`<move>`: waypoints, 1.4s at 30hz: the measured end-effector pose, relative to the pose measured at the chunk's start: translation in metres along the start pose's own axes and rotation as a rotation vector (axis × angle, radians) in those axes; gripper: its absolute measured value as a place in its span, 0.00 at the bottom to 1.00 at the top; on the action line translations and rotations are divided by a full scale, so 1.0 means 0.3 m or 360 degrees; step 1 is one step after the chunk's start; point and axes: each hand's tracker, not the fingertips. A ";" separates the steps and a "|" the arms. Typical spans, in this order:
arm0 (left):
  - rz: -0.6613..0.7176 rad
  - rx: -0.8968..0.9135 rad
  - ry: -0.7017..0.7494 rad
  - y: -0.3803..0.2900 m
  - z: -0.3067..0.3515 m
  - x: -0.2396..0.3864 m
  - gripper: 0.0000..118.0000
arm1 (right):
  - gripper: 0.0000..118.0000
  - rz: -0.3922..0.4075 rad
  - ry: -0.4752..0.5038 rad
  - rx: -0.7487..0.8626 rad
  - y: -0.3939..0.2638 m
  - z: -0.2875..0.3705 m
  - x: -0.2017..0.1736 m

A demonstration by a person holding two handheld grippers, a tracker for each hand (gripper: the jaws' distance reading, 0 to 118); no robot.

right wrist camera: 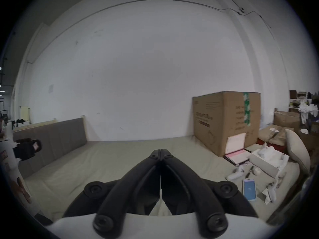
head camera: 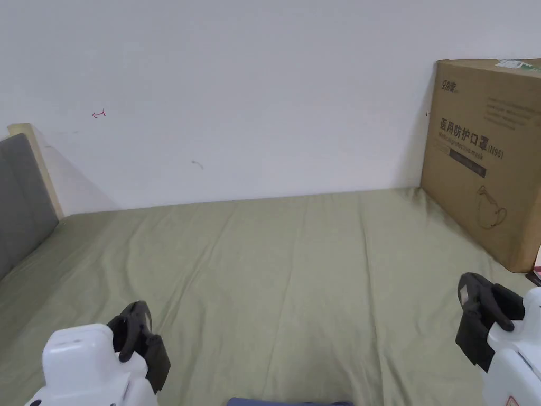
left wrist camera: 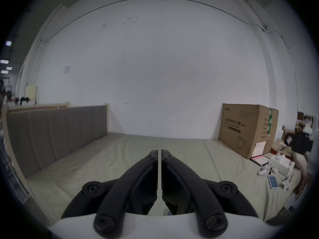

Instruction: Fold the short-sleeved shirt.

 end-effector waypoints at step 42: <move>0.1446 -0.1847 -0.1368 -0.772 -0.598 -0.271 0.89 | 0.00 -0.0498 0.0697 -0.2043 -0.625 -0.412 -0.053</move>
